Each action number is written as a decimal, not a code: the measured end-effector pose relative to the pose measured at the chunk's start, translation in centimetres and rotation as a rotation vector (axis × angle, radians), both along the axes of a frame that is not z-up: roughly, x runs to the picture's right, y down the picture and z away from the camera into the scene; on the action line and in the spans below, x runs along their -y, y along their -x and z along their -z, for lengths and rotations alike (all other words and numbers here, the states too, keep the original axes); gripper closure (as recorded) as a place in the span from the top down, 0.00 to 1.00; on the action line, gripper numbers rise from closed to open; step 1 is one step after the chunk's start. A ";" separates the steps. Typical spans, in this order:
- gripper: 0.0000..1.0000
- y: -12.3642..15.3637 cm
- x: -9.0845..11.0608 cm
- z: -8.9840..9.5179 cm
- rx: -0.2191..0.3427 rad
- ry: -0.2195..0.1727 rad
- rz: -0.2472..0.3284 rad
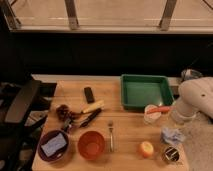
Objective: Place towel in metal cup
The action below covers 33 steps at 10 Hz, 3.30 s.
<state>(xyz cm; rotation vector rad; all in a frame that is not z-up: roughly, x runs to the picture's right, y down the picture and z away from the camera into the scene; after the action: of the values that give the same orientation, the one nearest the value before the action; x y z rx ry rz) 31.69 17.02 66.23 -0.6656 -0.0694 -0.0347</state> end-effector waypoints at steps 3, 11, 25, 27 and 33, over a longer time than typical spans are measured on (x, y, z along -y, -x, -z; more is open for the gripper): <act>0.03 0.2 1.0 0.7 0.006 -0.037 -0.009; 0.03 -0.1 -2.5 -1.6 -0.007 0.093 -0.020; 0.70 -2.3 -3.3 -2.0 -0.040 0.121 -0.058; 0.70 -2.6 -3.4 -2.0 -0.043 0.124 -0.062; 0.70 -2.5 -5.7 -4.2 -0.029 0.195 -0.082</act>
<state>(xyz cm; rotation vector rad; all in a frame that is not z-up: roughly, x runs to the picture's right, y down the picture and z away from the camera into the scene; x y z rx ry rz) 34.18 22.76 70.41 -0.8571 -0.0728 0.0611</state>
